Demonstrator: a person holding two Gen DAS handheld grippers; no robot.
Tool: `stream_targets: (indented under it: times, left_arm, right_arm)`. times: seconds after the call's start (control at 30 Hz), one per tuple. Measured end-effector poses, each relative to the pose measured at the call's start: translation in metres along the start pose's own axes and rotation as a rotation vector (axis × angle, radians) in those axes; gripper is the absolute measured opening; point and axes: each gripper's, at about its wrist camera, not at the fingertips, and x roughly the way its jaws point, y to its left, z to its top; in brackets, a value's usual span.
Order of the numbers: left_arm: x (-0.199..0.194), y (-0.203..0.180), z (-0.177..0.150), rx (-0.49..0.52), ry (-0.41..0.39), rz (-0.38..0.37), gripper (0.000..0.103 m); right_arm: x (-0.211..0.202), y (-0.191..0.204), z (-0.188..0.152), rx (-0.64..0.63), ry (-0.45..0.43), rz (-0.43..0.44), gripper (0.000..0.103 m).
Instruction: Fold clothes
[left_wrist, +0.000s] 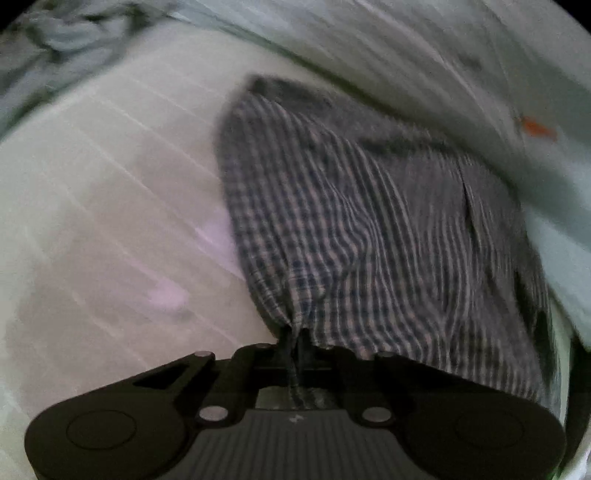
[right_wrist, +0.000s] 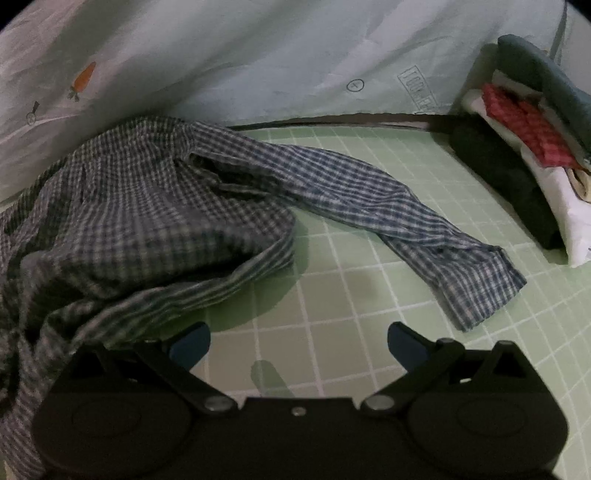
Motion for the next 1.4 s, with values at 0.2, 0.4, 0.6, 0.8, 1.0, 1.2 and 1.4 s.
stream_targets:
  times: [0.2, 0.4, 0.6, 0.8, 1.0, 1.2, 1.4]
  left_arm:
    - [-0.045, 0.05, 0.049, -0.035, -0.211, 0.144, 0.002]
    - [-0.067, 0.08, 0.067, -0.092, -0.285, 0.302, 0.026]
    - [-0.04, 0.027, 0.02, 0.032, -0.126, 0.096, 0.07]
    - [-0.004, -0.039, -0.027, 0.066, 0.066, -0.089, 0.077]
    - [0.025, -0.093, -0.039, 0.157, 0.176, -0.12, 0.077]
    - [0.051, -0.126, -0.054, 0.276, 0.236, -0.018, 0.066]
    - [0.048, -0.108, -0.054, 0.288, 0.225, 0.02, 0.01]
  right_arm:
    - [0.005, 0.0, 0.001, 0.037, 0.02, 0.011, 0.103]
    - [0.001, 0.004, 0.001, 0.11, 0.011, 0.025, 0.103]
    - [0.004, -0.003, 0.005, 0.295, 0.03, 0.131, 0.088]
    - [0.03, -0.007, -0.004, 0.605, 0.165, 0.4, 0.061]
    - [0.036, 0.019, -0.003, 0.575, 0.204, 0.496, 0.048]
    - [0.036, 0.027, -0.003, 0.523, 0.203, 0.504, 0.012]
    - [0.008, 0.002, -0.006, 0.54, 0.101, 0.488, 0.0]
